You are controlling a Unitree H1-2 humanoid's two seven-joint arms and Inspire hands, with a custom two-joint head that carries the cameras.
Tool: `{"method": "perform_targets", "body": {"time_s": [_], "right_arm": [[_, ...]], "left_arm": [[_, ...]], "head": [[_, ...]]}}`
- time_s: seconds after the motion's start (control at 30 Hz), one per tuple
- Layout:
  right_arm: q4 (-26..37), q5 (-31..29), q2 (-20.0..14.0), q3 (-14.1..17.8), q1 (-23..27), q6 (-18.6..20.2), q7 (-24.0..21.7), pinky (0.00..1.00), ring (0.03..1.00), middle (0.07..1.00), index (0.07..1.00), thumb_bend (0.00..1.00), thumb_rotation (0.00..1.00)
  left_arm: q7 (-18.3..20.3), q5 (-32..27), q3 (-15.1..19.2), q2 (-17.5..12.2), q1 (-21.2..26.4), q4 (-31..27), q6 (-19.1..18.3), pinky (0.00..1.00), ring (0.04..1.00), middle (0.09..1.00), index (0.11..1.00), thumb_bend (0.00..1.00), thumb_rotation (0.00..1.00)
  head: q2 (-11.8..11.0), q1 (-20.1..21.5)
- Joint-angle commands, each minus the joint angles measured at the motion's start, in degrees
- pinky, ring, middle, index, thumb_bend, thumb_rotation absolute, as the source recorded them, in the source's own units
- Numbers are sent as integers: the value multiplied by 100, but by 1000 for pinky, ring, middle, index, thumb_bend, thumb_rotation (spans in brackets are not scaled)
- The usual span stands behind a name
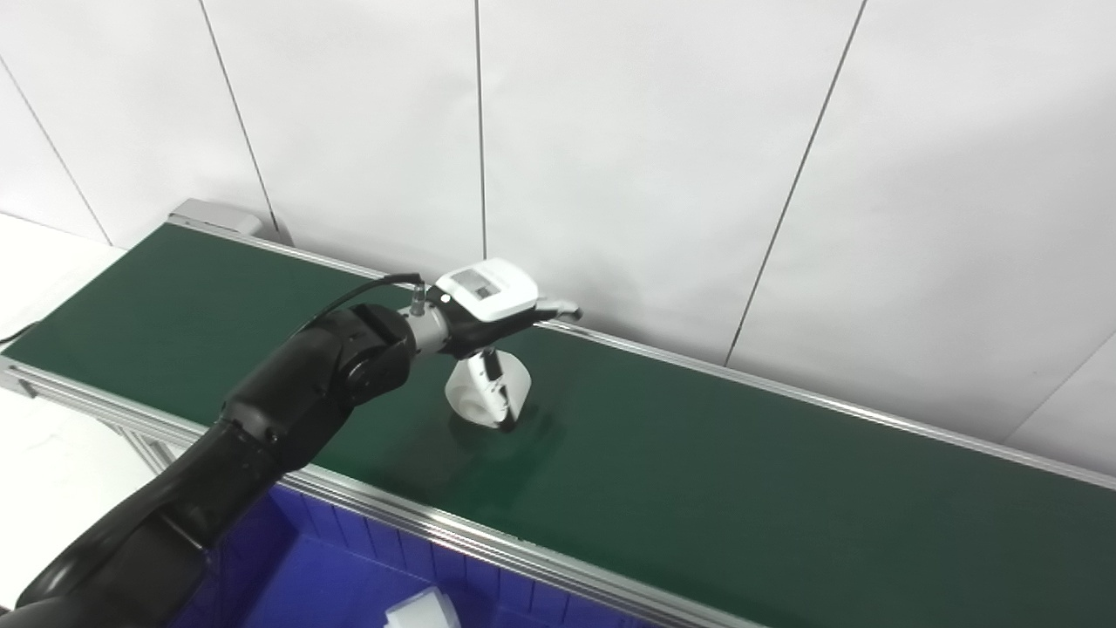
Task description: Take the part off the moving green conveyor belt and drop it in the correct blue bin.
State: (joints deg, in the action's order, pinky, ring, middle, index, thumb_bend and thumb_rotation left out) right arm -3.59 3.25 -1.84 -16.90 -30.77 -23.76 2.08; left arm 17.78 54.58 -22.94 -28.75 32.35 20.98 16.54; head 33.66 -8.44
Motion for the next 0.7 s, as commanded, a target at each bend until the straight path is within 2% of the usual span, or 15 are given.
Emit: {"method": "perform_targets", "body": {"time_s": [0.0, 0.23, 0.3, 0.37, 0.53, 0.6, 0.63, 0.67], "right_arm": [[209, 21, 30, -36, -95, -315, 1, 945, 939, 972, 1000, 915, 1000], [301, 105, 32, -73, -165, -316, 44, 927, 931, 965, 1000, 896, 1000], [326, 98, 37, -81, -183, -316, 38, 922, 931, 966, 1000, 891, 1000], [343, 85, 40, -85, -199, -316, 27, 923, 934, 968, 1000, 898, 1000], [398, 70, 51, -99, -234, -316, 15, 912, 930, 966, 1000, 907, 1000], [399, 93, 59, -102, -240, -316, 26, 907, 928, 965, 1000, 916, 1000], [403, 107, 62, -106, -246, -316, 32, 904, 926, 963, 1000, 924, 1000], [406, 116, 64, -109, -250, -315, 35, 902, 925, 962, 1000, 926, 1000]], "left_arm": [[-224, 158, -104, -86, 339, 97, -49, 754, 860, 880, 899, 1000, 471], [323, 314, -463, -75, 409, 303, -386, 786, 909, 918, 921, 1000, 475], [337, 383, -527, -72, 399, 326, -453, 783, 911, 921, 915, 1000, 470], [185, 457, -564, -62, 363, 354, -503, 778, 901, 916, 911, 1000, 429], [-1111, 698, -649, 43, 167, 619, -444, 744, 859, 881, 866, 1000, 262], [-1743, 606, -657, 139, 138, 891, -238, 694, 798, 814, 808, 1000, 202], [-2039, 543, -653, 194, 133, 1039, -125, 607, 672, 700, 698, 962, 82], [-2244, 502, -657, 229, 135, 1148, -49, 573, 622, 656, 655, 939, 35]], "head": [[34, 0], [109, 62], [126, 65], [127, 72], [149, 125], [151, 130], [154, 140], [154, 140]]}}
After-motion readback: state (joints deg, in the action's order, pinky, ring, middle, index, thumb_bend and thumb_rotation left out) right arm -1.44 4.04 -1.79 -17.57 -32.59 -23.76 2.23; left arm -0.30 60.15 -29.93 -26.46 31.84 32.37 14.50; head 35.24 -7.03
